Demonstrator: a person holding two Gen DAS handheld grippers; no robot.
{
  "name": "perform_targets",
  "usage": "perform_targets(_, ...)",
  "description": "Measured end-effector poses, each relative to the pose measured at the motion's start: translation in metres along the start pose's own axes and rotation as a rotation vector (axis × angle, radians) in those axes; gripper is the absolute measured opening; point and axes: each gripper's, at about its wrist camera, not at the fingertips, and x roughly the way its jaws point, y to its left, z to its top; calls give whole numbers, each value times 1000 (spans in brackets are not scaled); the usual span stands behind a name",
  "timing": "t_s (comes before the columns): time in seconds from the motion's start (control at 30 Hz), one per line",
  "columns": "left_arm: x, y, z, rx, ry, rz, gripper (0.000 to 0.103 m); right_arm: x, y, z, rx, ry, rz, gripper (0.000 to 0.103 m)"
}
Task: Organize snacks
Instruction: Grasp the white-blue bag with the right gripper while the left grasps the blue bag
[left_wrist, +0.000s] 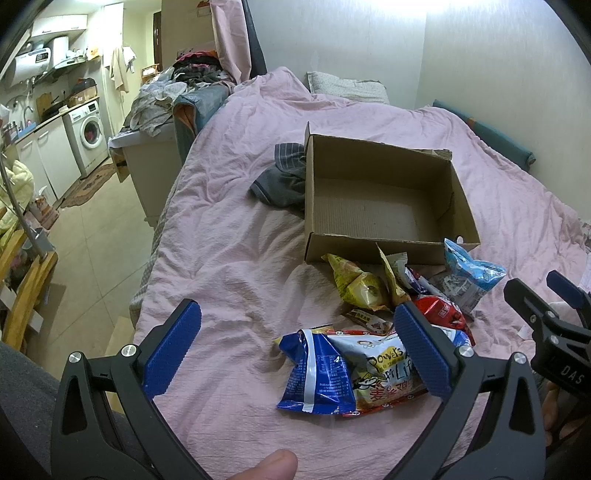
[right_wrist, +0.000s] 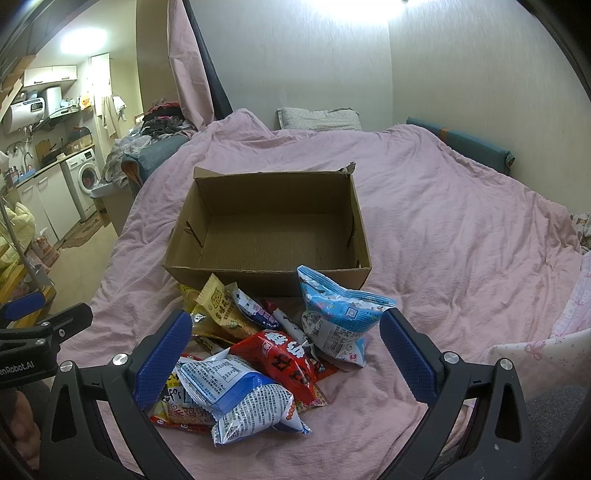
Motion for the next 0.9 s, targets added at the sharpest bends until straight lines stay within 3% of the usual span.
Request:
perform_targets(0.2,2,2,0,-1,13,9,103,0,-3,1,19,19,16,103)
perform_targets(0.3,10,6,-1,-3,43,57,103,6,-22,3,140,98,100,103)
perform_targets(0.37,16,15,-1,-28,73,70,103,18,-37,0,256,208,175,103)
perform_targets(0.5,24,26,-1,-74,116,92,103,55,-57,-24,521,516,312,103)
perform_targets(0.57,26,31,-1,-96,135,94,103,68,-57,-36,622,609,366,101)
perform_targets(0.73,29,38,-2,-115,163,98,103,95,-40,-50,660,681,366,92)
perform_targets(0.9,33,44,-3,-148,196,94,103,115,-28,-56,620,722,286,87)
